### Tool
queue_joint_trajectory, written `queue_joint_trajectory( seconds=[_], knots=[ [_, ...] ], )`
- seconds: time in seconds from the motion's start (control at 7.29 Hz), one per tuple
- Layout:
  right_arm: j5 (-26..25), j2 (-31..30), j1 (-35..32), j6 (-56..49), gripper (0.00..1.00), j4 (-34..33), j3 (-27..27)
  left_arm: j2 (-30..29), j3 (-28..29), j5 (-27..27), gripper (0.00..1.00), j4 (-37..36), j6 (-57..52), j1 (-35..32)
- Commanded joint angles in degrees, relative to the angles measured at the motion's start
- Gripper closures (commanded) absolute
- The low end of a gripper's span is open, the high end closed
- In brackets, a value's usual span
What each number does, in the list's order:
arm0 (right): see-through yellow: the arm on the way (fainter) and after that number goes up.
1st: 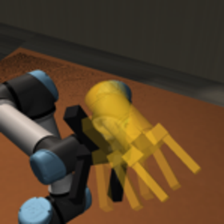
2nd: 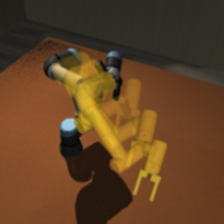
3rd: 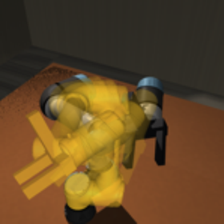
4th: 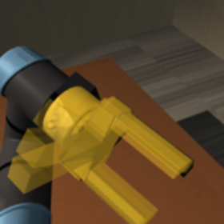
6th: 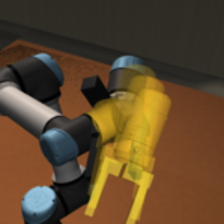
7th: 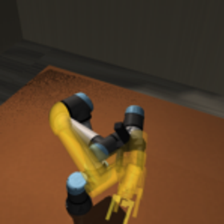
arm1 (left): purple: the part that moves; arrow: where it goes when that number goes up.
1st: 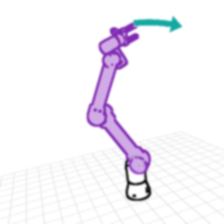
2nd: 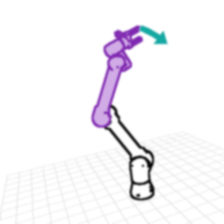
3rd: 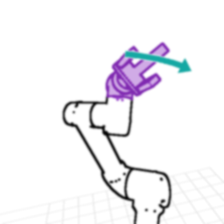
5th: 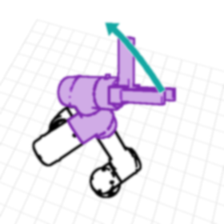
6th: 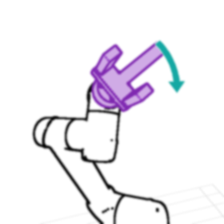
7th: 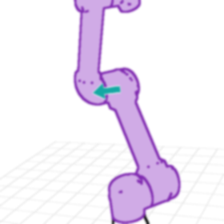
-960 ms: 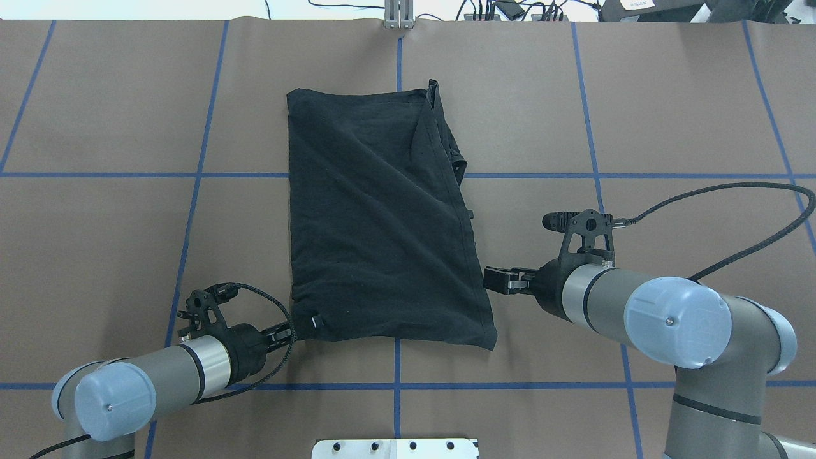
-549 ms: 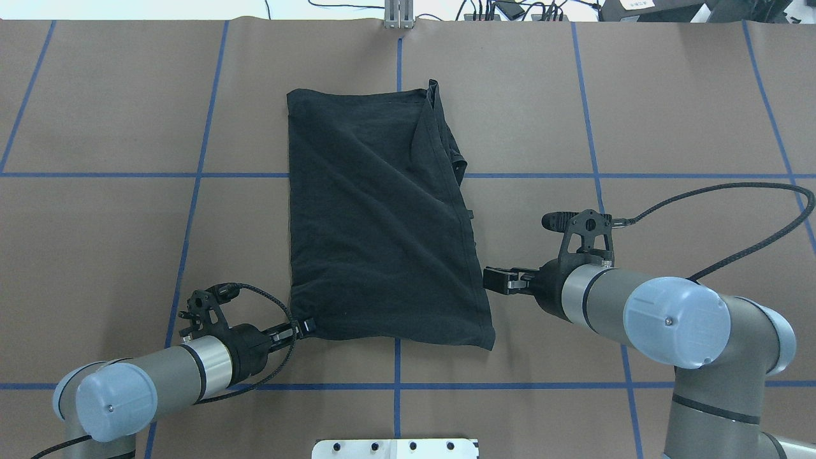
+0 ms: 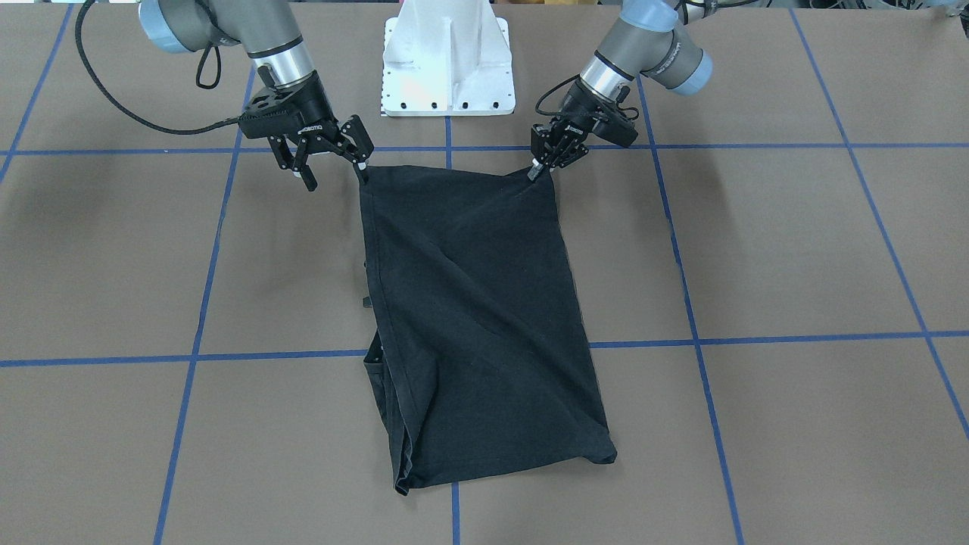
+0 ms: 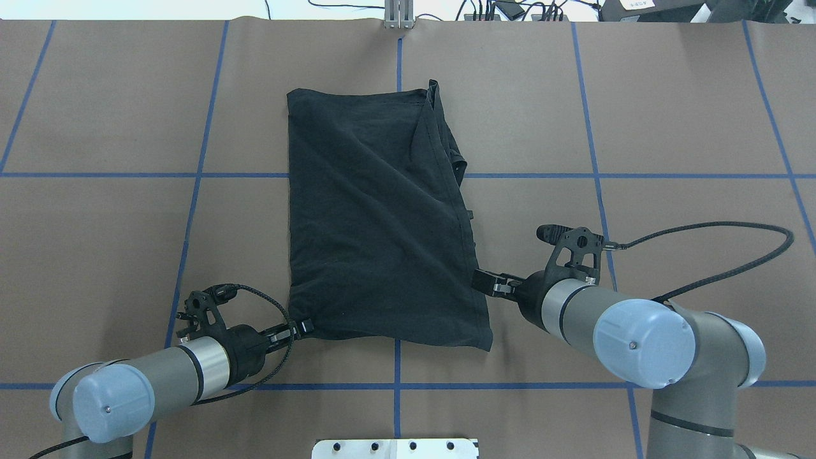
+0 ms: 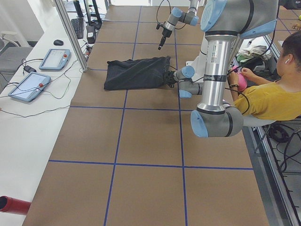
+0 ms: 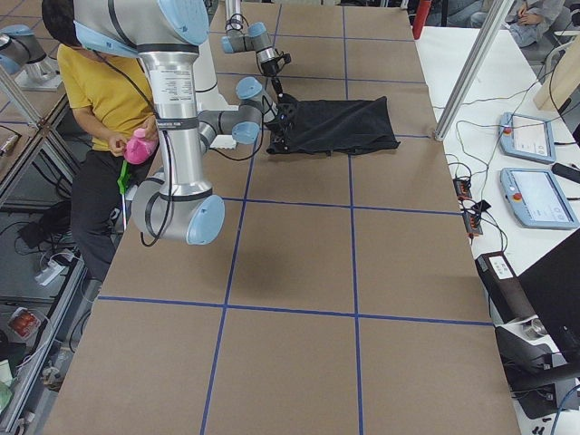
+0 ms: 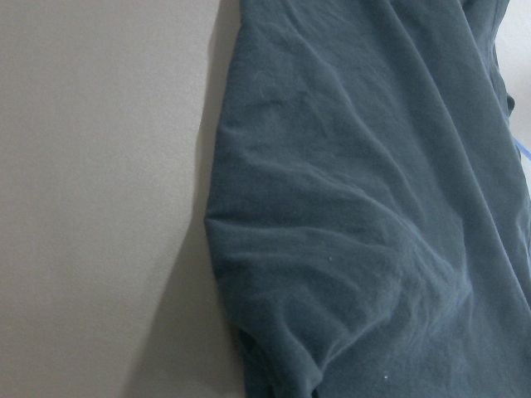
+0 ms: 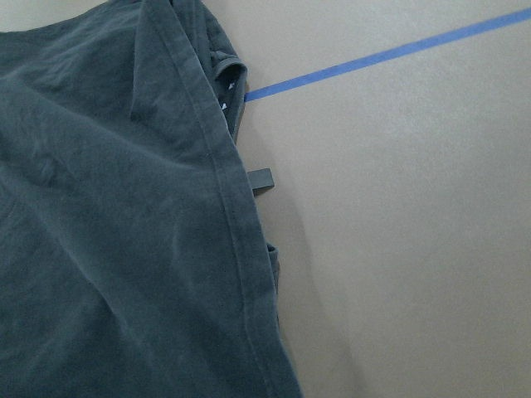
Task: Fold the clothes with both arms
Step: 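Hold the near corner with the left gripper while the right gripper moves toward it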
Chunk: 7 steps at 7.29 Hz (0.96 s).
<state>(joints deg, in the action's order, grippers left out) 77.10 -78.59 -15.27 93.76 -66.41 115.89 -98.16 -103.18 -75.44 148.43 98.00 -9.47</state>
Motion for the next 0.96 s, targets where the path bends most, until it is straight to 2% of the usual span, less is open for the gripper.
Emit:
queue_joint_trajectory(
  seconds=[0.0,0.14,0.27,0.82],
  knots=[
    [-5.4,10.0,2.6,11.3,0.03,-0.3,-10.5,-0.1,0.0,0.1,1.00,0.0,0.0,0.1],
    [-6.2,14.6,2.9,14.0,0.03,-2.5,-14.4,-0.1,0.0,0.1,1.00,0.0,0.0,0.2],
    [-6.2,17.2,3.7,15.8,0.03,-7.4,-14.4,-0.1,0.1,0.1,1.00,0.0,0.0,0.4],
    [-7.5,17.1,6.7,16.2,0.02,-15.1,-12.5,-0.2,0.4,0.2,1.00,0.0,0.1,0.9]
  ],
)
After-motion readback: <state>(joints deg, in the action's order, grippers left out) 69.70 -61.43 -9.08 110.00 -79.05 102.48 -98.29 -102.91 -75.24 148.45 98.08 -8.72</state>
